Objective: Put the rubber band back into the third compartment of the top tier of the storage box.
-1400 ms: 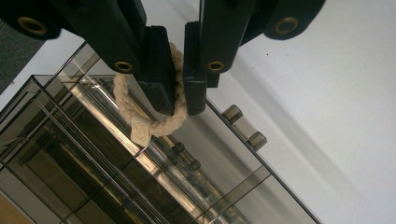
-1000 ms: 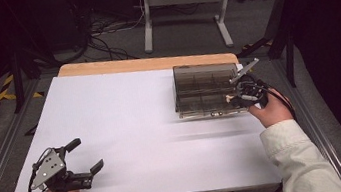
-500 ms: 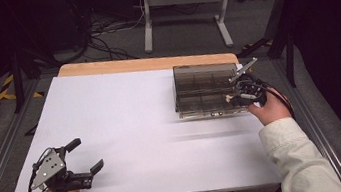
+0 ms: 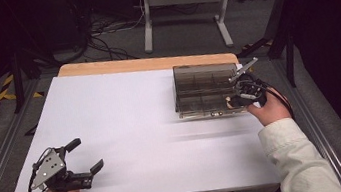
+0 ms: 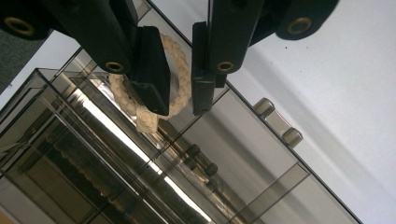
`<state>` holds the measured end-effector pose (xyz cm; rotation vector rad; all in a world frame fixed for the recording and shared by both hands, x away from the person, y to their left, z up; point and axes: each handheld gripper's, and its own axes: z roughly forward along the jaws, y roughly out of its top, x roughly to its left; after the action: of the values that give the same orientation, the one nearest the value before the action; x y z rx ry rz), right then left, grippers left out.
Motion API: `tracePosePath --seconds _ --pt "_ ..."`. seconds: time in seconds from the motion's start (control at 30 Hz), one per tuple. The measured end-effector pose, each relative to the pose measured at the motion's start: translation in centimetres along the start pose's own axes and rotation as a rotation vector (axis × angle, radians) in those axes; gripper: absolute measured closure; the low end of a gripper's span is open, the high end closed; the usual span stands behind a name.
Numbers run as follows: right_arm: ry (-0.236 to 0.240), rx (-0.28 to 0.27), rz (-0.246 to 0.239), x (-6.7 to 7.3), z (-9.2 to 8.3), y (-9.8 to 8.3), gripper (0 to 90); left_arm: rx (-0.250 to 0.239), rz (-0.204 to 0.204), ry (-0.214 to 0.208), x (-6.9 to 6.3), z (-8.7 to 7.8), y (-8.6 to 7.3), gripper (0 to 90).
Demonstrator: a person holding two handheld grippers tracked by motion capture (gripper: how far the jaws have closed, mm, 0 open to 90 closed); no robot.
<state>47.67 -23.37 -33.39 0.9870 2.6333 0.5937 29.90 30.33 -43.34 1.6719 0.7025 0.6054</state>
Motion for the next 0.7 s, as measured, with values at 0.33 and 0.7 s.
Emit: tracePosePath --seconds 0.33,0.7 --pt "-0.028 -0.076 -0.03 1.0 -1.5 0.0 88.9 0.001 0.0 0.0 0.0 0.0 0.0 0.2" --pt "-0.028 -0.126 -0.1 3.2 -2.6 0.3 90.0 -0.003 0.001 0.002 0.0 -0.1 0.0 0.2"
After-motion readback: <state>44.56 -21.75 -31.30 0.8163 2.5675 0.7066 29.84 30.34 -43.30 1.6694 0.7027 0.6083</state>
